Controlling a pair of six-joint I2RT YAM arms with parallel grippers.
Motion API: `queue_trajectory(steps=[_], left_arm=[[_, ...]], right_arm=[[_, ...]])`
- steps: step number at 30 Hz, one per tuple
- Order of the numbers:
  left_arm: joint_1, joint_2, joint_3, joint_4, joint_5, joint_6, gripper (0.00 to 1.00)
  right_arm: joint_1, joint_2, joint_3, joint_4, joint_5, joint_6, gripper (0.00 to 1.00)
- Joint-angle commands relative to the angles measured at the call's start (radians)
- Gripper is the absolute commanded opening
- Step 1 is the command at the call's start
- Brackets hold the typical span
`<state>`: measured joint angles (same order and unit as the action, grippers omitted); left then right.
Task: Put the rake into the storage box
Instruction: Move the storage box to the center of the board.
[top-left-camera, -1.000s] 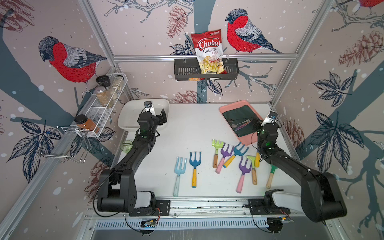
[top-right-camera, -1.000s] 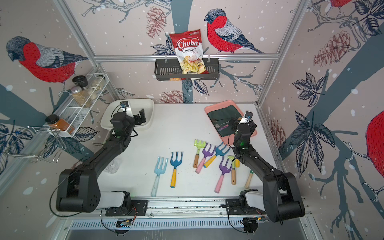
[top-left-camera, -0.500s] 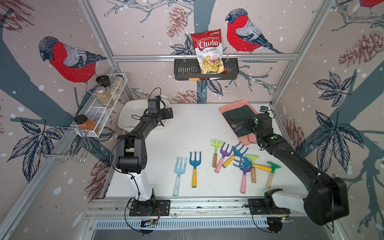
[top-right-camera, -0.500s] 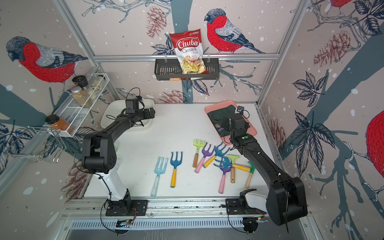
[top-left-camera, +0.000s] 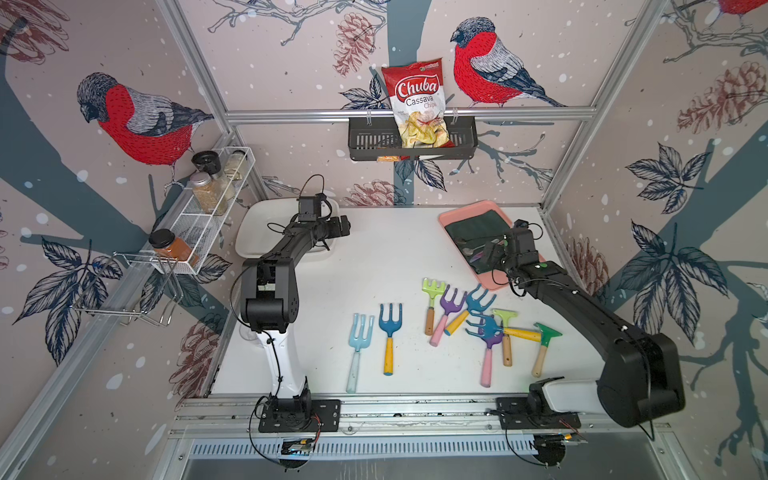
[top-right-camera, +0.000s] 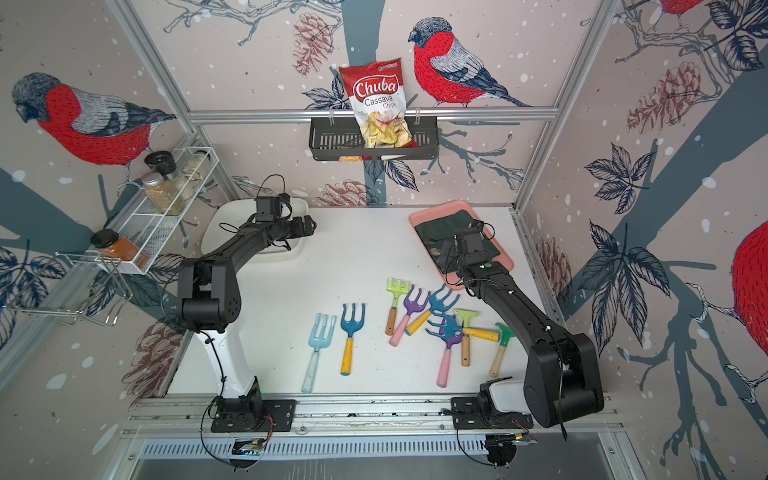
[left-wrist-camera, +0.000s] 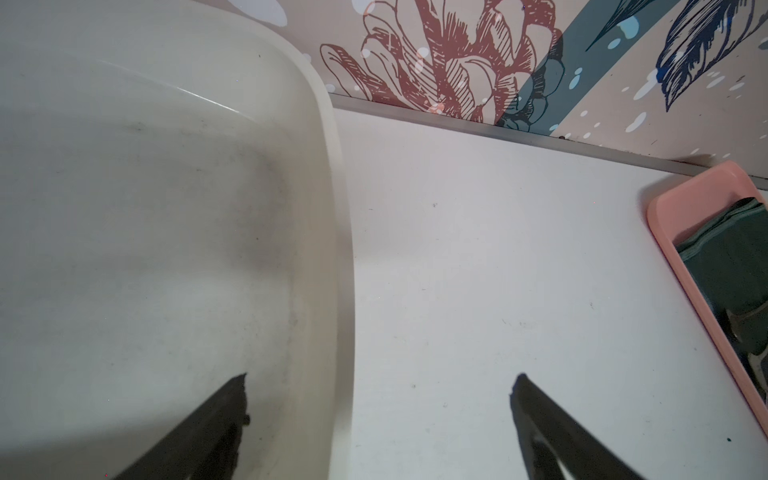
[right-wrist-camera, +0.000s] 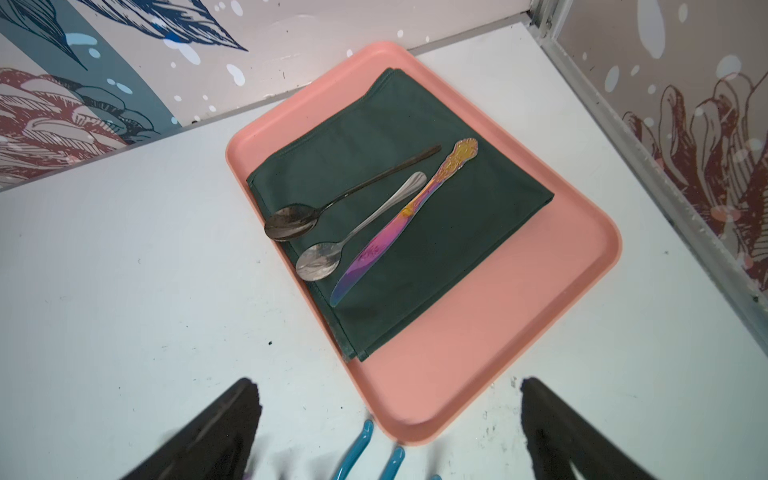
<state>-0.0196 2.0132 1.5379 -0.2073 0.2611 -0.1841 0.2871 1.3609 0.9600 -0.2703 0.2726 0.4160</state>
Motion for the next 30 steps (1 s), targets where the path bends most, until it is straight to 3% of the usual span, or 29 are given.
queue_trajectory(steps=[1,16,30], left_arm=[[0.0,0.005,0.014,-0.025,0.024,-0.004,0.98],[-0.024,0.02,0.011,-0.058,0.031,0.003,0.98],[-0.143,0.007,-0.011,-0.065,0.064,-0.048,0.98]], right_arm=[[0.0,0.006,0.005,-0.033,-0.048,0.033,1.0],[-0.016,-0.006,-0.039,-0.117,-0.095,0.091,1.0],[-0.016,-0.002,-0.042,-0.14,-0.139,0.094,1.0]])
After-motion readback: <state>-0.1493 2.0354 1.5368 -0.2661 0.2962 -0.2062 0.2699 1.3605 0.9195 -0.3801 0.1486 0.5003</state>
